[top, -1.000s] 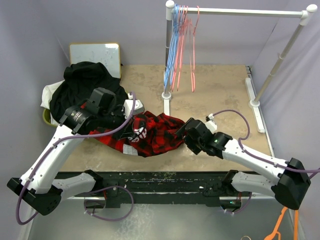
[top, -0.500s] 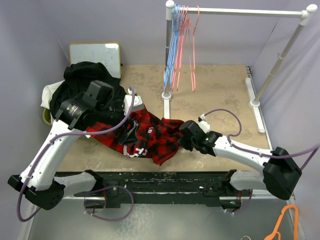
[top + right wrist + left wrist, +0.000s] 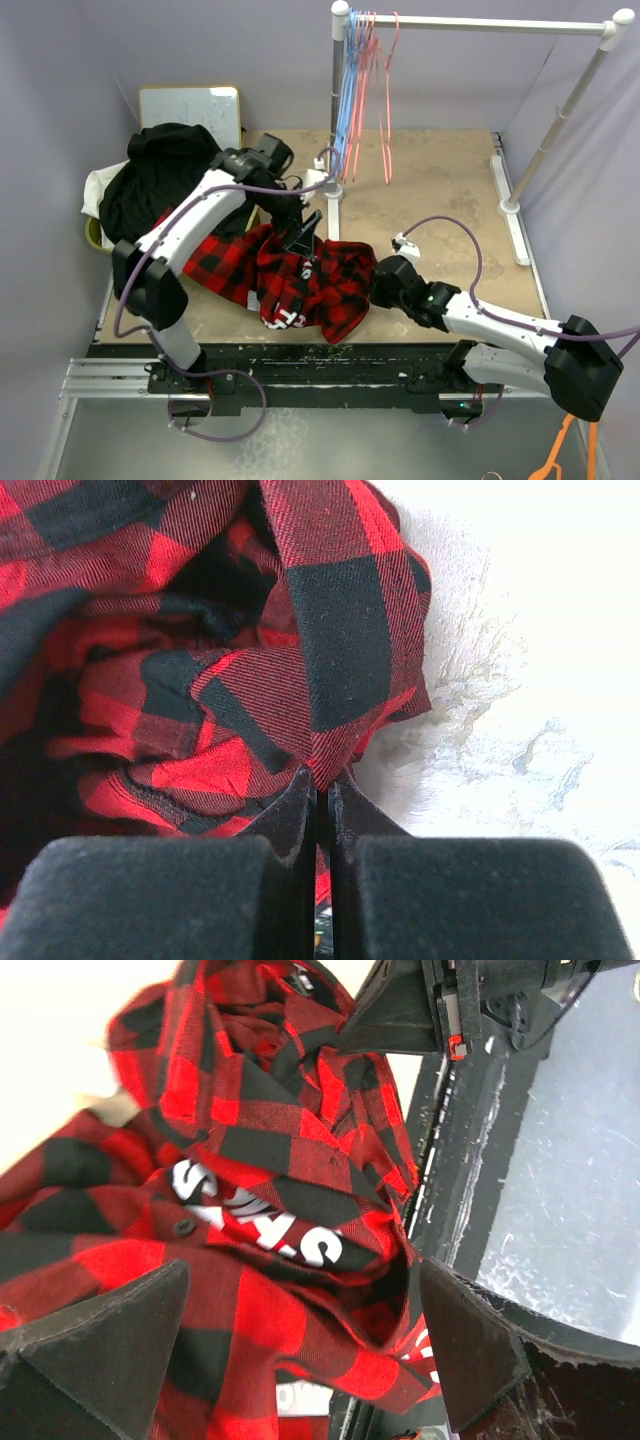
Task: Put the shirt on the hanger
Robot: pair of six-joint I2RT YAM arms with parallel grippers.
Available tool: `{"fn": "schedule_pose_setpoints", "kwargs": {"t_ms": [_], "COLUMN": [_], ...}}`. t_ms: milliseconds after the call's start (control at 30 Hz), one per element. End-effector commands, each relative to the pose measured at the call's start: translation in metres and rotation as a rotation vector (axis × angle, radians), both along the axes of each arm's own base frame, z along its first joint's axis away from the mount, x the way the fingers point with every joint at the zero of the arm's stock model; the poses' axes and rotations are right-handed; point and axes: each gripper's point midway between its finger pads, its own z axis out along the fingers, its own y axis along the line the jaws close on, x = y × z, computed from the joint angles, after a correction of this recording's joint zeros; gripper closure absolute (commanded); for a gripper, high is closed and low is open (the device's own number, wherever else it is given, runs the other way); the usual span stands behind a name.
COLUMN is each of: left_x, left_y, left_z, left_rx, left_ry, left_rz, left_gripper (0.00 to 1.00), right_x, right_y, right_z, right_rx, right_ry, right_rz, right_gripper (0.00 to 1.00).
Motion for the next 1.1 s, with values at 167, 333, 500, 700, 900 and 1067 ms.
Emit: {"fn": "schedule_pose_setpoints", "kwargs": {"t_ms": [167, 333, 500, 700, 900, 1067], "left_x": [0.01, 0.016, 0.037, 0.046, 0.03, 0.008], "left_y": [-0.038, -0.052, -0.055, -0.057, -0.052, -0.039], "left_z": [-0.02, -0.043, -0.073, -0.085, -0.09, -0.055], "left_rx": [-0.042, -0.004, 0.074, 0.084, 0.085, 0.044], "left_ry": [0.069, 0.092, 0.037, 0.02, 0.076, 0.03], "left_rz": [-0.073, -0.057, 0.011, 0.055, 0.033, 0.009], "left_gripper": [0.01, 0.01, 0.01, 0.13, 0.75, 1.0], "right_x": [0.002, 0.003, 0.003, 0.002, 0.0, -0.001], "right_y": [0.016, 0.018, 0.023, 0.021, 0.02, 0.02], "right_z": [0.015, 0.014, 0.018, 0.019, 0.018, 0.026], "right_rx": [0.069, 0.07, 0.089, 0.092, 0.099, 0.093], "right_ry": [-0.15, -0.156, -0.175, -0.181, -0.169, -0.183], "right_rz": [0.16, 0.17, 0.19, 0.187, 0.184, 0.197], "right_gripper": [1.0, 1.0, 1.0, 1.0, 1.0, 1.0]}}
